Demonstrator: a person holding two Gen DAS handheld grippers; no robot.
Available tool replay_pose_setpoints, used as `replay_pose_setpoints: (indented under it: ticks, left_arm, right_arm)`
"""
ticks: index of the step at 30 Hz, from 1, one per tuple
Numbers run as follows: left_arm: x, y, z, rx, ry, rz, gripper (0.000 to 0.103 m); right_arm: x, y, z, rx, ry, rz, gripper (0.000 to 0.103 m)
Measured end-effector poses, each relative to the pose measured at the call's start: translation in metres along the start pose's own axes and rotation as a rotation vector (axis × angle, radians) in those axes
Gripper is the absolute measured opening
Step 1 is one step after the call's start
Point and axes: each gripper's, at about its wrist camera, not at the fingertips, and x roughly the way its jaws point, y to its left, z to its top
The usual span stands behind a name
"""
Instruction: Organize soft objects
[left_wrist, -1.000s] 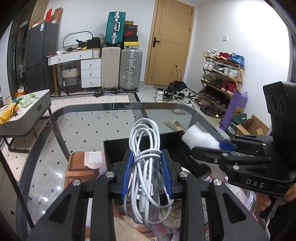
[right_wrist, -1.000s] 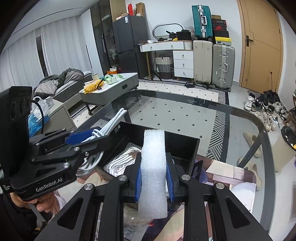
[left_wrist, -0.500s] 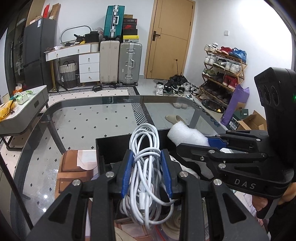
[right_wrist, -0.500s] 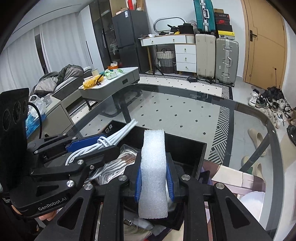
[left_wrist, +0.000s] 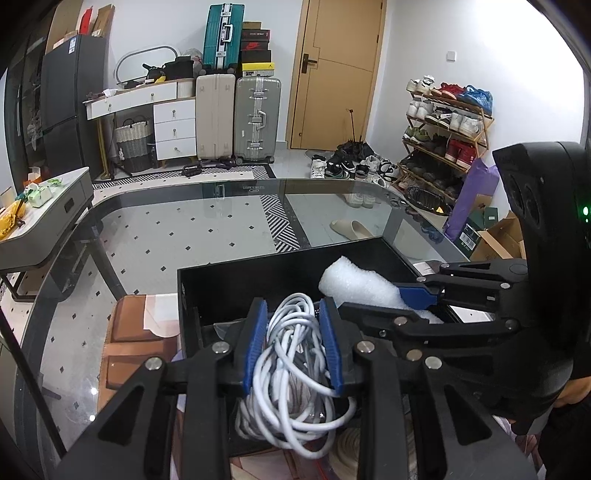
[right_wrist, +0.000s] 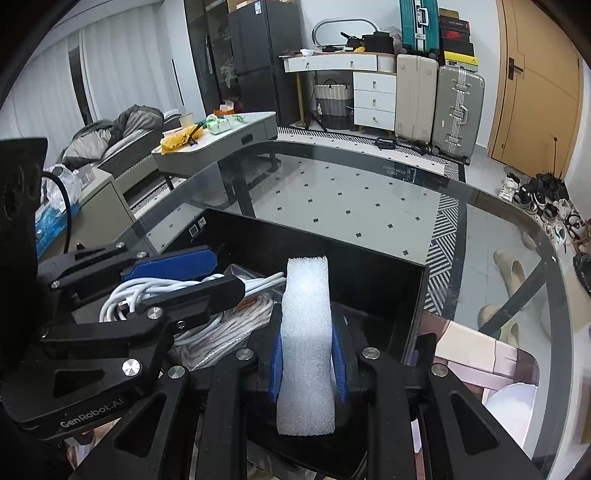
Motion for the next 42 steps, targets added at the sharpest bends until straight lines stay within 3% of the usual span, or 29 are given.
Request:
replay_pose_setpoints:
  ticks: [14,16,18,20,22,24,27,28,29,31,37,42]
  left_arm:
    - [-0.003,0.001,-0.002,0.039,0.032,-0.010,0.030]
    - [-0.004,0.001,-0.002,0.038,0.030,-0.007,0.030]
    - [-0.005,0.002,-0.002,0.035,0.034,-0.009,0.031]
    - [-0.007,0.005,-0.002,0.010,0.044,-0.004,0.045]
    - [-0.010,0.009,-0.003,-0.011,0.045,-0.004,0.049]
    - [-0.015,0.011,-0.004,-0.021,0.038,-0.002,0.053]
    - [-0.025,0.010,-0.008,-0.026,0.029,0.005,0.059]
    - [-0.030,0.009,-0.009,-0.027,0.026,0.003,0.067]
    - [-0.034,0.008,-0.010,-0.028,0.017,0.003,0.082]
    - [-0.046,0.005,-0.012,-0.030,-0.020,0.014,0.094]
    - [-0.073,-0.003,-0.019,-0.006,-0.070,0.016,0.103]
    - [-0.085,-0.009,-0.024,0.022,-0.081,0.029,0.103]
  right_arm:
    - [-0.005,0.011,-0.012,-0.025,0.029,-0.034,0.024]
    - [-0.008,0.012,-0.013,-0.031,0.022,-0.031,0.027]
    - [-0.016,0.010,-0.013,-0.035,-0.009,-0.060,0.043]
    - [-0.028,0.003,-0.015,-0.011,-0.046,-0.066,0.054]
    - [-0.043,-0.001,-0.018,0.006,-0.085,-0.065,0.063]
    - [-0.056,-0.003,-0.022,0.016,-0.114,-0.090,0.083]
    - [-0.079,-0.007,-0.031,0.062,-0.176,-0.085,0.094]
    - [-0.085,-0.009,-0.034,0.071,-0.182,-0.087,0.096]
    - [-0.091,-0.010,-0.039,0.082,-0.192,-0.098,0.100]
    - [-0.102,-0.013,-0.044,0.099,-0.205,-0.116,0.102]
    - [-0.123,-0.015,-0.071,0.150,-0.208,-0.116,0.102]
    - [-0.136,-0.009,-0.090,0.170,-0.207,-0.110,0.102]
